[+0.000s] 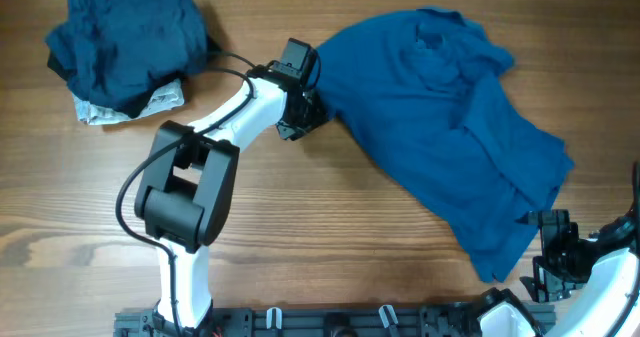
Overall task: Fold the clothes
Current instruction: 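Reach the right gripper to the shirt's lower right corner and grasp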
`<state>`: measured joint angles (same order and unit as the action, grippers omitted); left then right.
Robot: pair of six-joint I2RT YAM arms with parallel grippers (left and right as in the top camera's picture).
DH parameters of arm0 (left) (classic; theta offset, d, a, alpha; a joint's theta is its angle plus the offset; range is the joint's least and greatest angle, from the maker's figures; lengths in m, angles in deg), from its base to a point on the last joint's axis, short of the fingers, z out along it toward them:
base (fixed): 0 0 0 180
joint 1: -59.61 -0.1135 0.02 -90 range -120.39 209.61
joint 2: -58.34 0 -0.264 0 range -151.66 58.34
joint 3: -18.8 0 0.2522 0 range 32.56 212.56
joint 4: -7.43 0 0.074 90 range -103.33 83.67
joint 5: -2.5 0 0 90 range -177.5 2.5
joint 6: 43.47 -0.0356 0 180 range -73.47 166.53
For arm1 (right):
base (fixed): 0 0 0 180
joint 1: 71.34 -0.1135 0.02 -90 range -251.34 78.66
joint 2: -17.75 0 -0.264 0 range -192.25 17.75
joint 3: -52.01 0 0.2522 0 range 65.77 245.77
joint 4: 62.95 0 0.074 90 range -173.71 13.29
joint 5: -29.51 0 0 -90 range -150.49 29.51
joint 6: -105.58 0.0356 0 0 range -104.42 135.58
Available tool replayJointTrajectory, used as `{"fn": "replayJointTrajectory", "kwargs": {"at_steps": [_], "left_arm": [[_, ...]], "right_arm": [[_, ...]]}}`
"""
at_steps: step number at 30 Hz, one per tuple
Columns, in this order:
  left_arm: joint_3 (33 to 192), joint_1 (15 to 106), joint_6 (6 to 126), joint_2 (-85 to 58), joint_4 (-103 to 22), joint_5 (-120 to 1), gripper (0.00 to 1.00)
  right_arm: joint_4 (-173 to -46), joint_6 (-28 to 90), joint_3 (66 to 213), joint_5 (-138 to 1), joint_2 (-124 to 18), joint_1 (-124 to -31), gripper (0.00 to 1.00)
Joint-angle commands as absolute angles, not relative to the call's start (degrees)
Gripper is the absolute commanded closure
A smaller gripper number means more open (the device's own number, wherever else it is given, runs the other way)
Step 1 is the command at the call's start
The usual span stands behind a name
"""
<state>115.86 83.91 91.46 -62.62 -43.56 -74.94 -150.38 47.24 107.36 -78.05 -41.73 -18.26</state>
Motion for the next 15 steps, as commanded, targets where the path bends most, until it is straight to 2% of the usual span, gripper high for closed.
{"fn": "replayJointTrajectory", "kwargs": {"at_steps": [1, 3, 6, 9, 12, 15], "left_arm": [[115.1, 81.5, 92.2, -64.8, -44.1, -75.6, 0.63], [115.1, 80.6, 91.9, -64.8, -43.7, -75.6, 0.66], [115.1, 80.0, 91.9, -64.8, -43.0, -75.6, 0.76], [115.1, 80.0, 91.9, -64.8, -43.0, -75.6, 0.93], [115.1, 80.0, 92.0, -64.8, -42.7, -76.5, 0.96], [115.1, 80.0, 92.0, -64.8, -42.7, -76.6, 0.96]], "right_arm": [[-150.1, 47.7, 107.0, -79.9, -41.9, -18.0, 0.0], [-149.7, 47.7, 106.6, -79.9, -41.9, -18.0, 0.0], [-148.6, 47.6, 104.6, -80.1, -41.9, -18.0, 0.0], [-145.5, 47.7, 101.3, -80.5, -41.9, -18.9, 0.0], [-143.3, 48.0, 99.8, -79.3, -41.9, -21.4, 0.0], [-142.1, 53.6, 99.8, -75.4, -41.9, -24.6, 0.0]]}}
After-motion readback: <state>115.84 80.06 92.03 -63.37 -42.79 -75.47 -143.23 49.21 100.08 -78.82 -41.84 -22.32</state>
